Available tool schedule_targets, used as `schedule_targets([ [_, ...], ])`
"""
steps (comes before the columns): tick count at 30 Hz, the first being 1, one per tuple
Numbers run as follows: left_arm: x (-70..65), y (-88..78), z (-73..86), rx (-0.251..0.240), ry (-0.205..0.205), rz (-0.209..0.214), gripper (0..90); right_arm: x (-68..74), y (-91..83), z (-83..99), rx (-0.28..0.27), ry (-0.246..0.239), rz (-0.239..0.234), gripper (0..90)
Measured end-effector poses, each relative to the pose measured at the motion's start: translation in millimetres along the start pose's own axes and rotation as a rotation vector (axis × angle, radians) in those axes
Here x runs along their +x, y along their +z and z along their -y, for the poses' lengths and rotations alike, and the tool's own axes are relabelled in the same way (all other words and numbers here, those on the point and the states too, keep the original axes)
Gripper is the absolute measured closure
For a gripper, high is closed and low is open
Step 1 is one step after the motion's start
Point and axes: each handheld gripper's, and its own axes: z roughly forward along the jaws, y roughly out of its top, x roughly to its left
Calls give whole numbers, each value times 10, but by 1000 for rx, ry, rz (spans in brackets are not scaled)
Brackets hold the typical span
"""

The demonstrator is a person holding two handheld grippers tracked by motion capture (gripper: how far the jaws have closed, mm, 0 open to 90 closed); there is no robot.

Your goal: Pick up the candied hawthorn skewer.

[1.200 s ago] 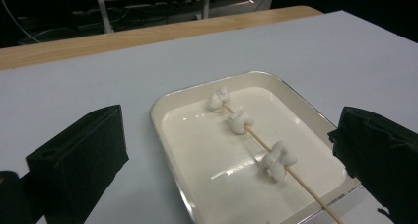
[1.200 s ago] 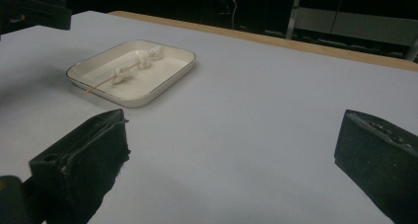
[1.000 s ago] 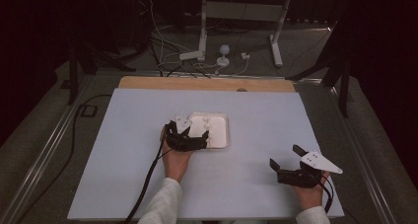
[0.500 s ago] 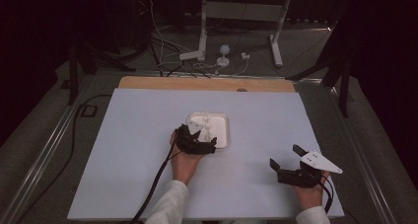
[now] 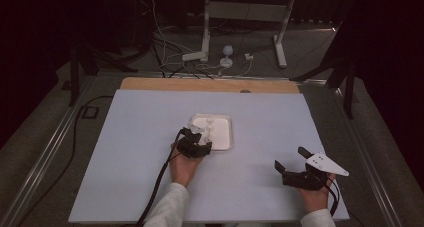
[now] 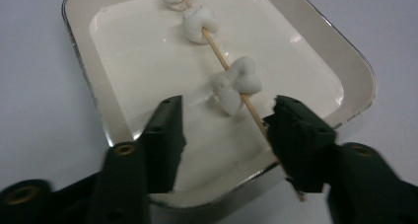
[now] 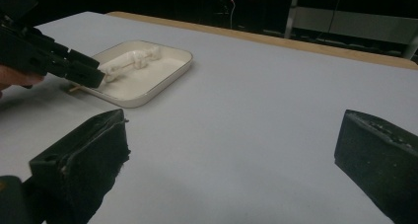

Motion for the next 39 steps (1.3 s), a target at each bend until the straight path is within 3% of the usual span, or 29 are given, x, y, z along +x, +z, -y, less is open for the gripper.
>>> schedule_targets([
  [9, 129, -86, -25, 89, -31, 13, 665, 2, 4, 1, 2, 2, -3, 0],
  [12, 139, -79, -30, 100, -19, 5, 754, 1, 4, 1, 2, 6, -8, 0],
  [14, 151, -76, -42, 108, -26, 3, 776, 0, 5, 1, 3, 7, -9, 0],
  [17, 158, -62, -55, 113, -35, -4, 881, -7, 8, 3, 5, 11, -11, 0],
  [20, 156, -55, -72, 118, -34, -9, 895, -14, 5, 5, 4, 14, -11, 0],
  [25, 135, -93, -71, 93, -27, 9, 899, -24, -3, 4, 0, 16, -11, 0],
  [32, 124, -269, -75, 25, -12, 36, 898, -31, -9, 6, -3, 33, -14, 0],
  [39, 233, -463, -30, -27, -25, 56, 897, -26, -4, 4, -1, 28, -8, 0],
])
